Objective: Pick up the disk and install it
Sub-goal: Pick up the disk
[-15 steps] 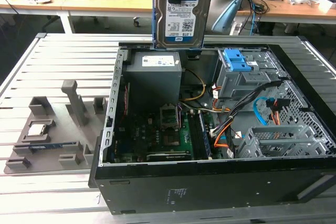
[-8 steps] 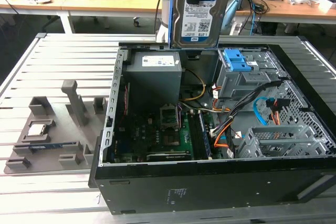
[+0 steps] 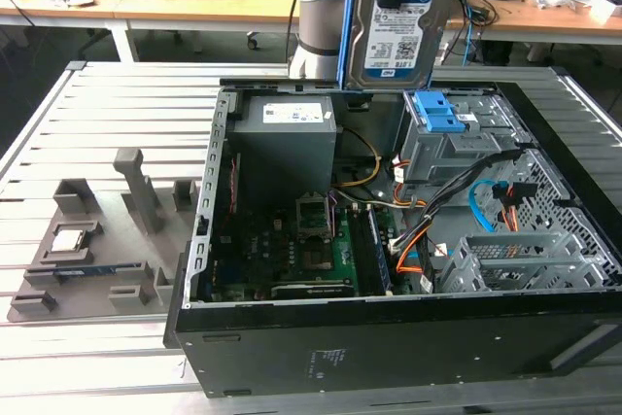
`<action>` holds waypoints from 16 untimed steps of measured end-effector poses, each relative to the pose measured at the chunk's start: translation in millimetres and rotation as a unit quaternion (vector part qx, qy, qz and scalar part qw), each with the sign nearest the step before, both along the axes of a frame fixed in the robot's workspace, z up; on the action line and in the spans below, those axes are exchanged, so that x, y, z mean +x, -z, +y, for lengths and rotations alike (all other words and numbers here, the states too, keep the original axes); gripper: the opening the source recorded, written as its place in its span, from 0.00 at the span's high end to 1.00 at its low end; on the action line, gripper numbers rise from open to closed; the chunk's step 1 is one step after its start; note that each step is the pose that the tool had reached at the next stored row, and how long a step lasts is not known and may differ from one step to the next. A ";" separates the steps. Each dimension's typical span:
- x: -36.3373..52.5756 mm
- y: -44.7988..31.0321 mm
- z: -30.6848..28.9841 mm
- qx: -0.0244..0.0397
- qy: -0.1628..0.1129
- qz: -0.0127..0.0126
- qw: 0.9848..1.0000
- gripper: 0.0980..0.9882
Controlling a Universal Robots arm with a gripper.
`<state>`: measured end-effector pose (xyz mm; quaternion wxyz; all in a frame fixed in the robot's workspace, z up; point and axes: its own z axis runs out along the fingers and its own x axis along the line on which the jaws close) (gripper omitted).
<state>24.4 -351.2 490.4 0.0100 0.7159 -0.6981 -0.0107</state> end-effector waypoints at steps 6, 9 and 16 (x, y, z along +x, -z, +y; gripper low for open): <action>25.6 -0.1 0.2 0.000 0.000 0.000 1.000 0.70; 36.2 0.0 0.3 0.000 0.000 0.000 1.000 0.70; 67.4 0.0 0.5 -0.001 0.000 0.000 1.000 0.70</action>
